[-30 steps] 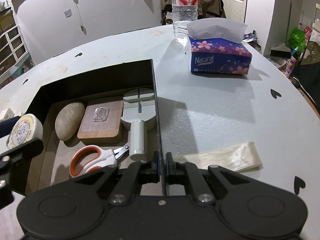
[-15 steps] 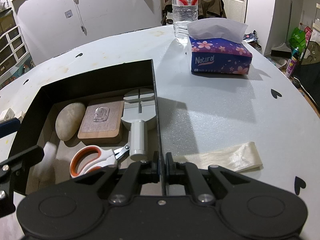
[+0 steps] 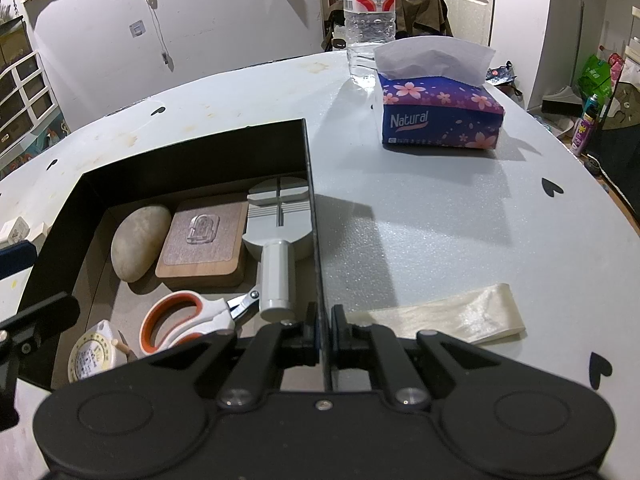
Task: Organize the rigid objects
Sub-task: 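Lower the tape measure into the box beside the scissors, release, then move the left gripper to the wooden brush and grasp it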
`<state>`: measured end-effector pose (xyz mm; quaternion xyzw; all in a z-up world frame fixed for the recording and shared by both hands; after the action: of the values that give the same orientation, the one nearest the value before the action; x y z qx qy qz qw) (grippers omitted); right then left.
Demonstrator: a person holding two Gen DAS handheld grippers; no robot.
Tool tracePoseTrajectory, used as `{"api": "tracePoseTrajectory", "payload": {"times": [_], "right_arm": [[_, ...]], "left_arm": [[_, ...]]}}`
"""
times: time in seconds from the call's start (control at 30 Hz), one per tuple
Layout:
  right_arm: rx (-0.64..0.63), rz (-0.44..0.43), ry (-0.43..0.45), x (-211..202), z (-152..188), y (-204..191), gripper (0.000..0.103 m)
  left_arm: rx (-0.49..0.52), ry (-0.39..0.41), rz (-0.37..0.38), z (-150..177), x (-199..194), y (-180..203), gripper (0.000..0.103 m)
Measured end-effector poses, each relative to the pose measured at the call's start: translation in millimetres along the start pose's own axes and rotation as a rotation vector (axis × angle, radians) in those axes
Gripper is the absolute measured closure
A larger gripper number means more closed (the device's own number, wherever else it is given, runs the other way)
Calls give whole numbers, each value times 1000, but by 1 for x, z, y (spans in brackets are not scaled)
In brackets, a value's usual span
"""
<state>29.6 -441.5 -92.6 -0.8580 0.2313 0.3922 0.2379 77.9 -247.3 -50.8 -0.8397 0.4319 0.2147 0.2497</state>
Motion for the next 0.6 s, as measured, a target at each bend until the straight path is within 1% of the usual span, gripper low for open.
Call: {"api": "tracePoseTrajectory", "payload": {"times": [0.1, 0.23, 0.27, 0.33, 0.4, 0.47, 0.53, 0.6], "right_arm": [[0, 0, 0, 0, 0, 0, 95], [0, 0, 0, 0, 0, 0, 95], [0, 0, 0, 0, 0, 0, 95], [1, 0, 0, 0, 0, 0, 95], [0, 0, 0, 0, 0, 0, 95], [0, 0, 0, 0, 0, 0, 95], [0, 0, 0, 0, 0, 0, 95], [0, 0, 0, 0, 0, 0, 95]], "left_arm": [[-28, 8, 24, -1, -4, -3, 31], [-72, 30, 9, -4, -14, -14, 30], [-83, 35, -1, -5, -16, -18, 30], [-108, 43, -28, -5, -21, -28, 25], [-135, 44, -59, -5, -23, -38, 24], [-172, 33, -92, -1, -23, -49, 23], [-210, 16, -122, 5, -21, -60, 20], [-243, -4, -147, 11, -17, -69, 20]]}}
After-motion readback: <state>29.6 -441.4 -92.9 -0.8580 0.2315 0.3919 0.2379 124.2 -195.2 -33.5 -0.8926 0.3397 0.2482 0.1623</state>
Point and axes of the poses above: each gripper's, at about its wrist camera, not at the fingertips, and x roughly the way its jaws point, y to its right, z to its underside, the point moved 1 cm from there along x, roughly the way its jaws point, and after that the axes turned 11 degrees about x, right-handed, at the moved point
